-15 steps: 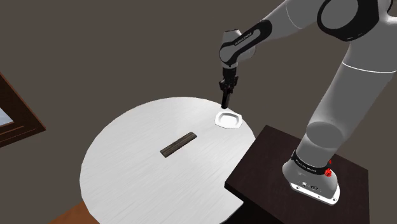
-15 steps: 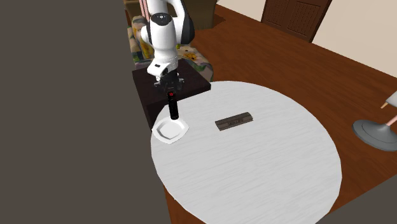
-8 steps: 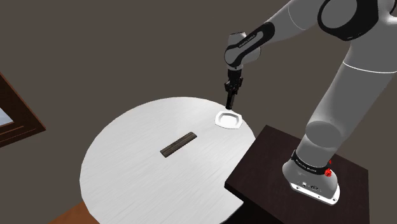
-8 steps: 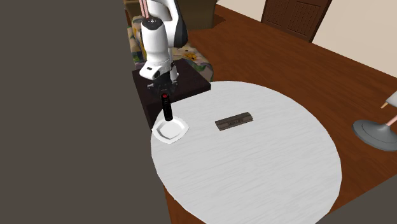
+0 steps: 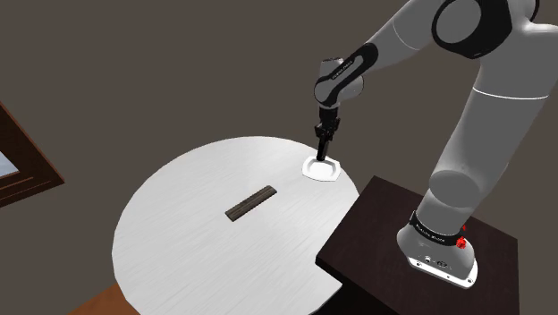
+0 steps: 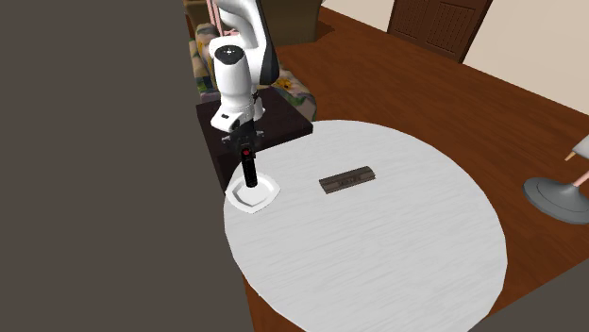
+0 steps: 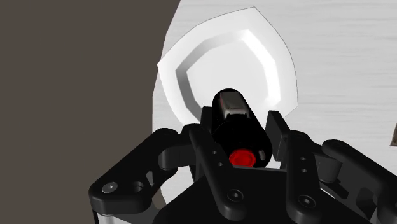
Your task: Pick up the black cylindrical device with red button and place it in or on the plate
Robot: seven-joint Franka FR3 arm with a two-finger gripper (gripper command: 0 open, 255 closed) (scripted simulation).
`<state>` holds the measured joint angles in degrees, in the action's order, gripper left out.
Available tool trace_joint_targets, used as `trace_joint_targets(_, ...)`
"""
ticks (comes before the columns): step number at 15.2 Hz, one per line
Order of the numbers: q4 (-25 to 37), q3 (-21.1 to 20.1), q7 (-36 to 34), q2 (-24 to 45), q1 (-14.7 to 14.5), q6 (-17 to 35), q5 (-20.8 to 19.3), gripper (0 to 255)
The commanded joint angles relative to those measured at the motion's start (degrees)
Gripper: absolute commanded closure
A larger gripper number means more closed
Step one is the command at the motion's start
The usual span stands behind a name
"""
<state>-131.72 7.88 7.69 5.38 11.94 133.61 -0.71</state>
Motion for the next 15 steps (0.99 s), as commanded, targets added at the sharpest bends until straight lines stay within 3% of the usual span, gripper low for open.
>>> trace_joint_targets(1,-0.6,0.0,0.1,0.9,0.0,1.6,0.2,255)
trace_joint_targets(9,-1.6,-0.3,0.6,6.1,0.2,7.7,1.1,255)
trace_joint_targets(15,-1.6,-0.3,0.6,6.1,0.2,7.7,1.1,255)
